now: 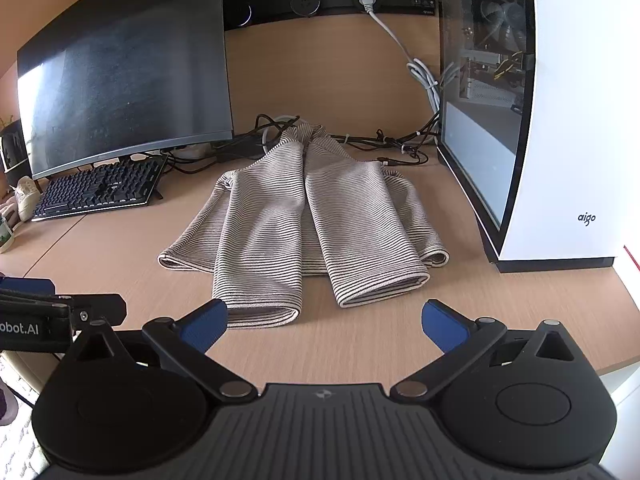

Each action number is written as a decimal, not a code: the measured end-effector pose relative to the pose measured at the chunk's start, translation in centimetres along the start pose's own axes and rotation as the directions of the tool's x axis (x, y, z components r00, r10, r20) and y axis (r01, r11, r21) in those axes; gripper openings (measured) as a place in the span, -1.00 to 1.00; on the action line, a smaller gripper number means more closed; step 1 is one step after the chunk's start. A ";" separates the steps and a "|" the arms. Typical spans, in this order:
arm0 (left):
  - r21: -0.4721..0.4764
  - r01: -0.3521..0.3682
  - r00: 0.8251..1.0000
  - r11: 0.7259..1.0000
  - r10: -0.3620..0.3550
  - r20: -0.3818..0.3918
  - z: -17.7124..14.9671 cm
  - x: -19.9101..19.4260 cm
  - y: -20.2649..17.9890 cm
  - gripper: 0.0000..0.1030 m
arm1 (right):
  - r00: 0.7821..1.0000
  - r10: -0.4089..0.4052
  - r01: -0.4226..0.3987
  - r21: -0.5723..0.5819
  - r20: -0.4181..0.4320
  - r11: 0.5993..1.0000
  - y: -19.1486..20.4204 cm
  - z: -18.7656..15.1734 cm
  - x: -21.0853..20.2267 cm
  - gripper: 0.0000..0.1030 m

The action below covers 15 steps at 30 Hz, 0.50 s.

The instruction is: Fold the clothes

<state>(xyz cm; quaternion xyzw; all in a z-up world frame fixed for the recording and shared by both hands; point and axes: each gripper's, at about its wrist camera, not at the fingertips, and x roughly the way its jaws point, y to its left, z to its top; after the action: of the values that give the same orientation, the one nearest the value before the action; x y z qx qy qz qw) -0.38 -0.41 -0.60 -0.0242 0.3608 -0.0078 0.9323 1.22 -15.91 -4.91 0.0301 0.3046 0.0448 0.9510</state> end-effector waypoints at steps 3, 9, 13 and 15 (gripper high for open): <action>0.001 0.000 1.000 1.000 0.000 -0.005 -0.1 0.1 0.0 1.00 | 1.000 0.001 -0.001 0.002 -0.001 1.000 -0.1 0.0 0.0 1.00; 0.000 0.000 1.000 1.000 0.000 -0.008 -0.1 0.2 -0.1 1.00 | 1.000 0.003 -0.003 0.007 -0.006 1.000 -0.3 -0.1 0.1 1.00; -0.011 -0.003 1.000 1.000 0.003 -0.016 0.0 0.5 -0.1 1.00 | 1.000 0.011 -0.011 0.006 -0.015 1.000 -0.4 -0.2 0.2 1.00; -0.013 -0.003 1.000 1.000 0.003 -0.020 0.2 0.7 -0.1 1.00 | 1.000 0.015 -0.015 0.003 -0.021 1.000 -0.5 -0.1 0.4 1.00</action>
<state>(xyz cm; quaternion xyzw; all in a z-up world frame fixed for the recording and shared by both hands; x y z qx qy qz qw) 0.29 -0.50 -0.96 -0.0296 0.3700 -0.0043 0.9285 1.51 -16.33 -5.30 0.0333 0.3145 0.0519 0.9473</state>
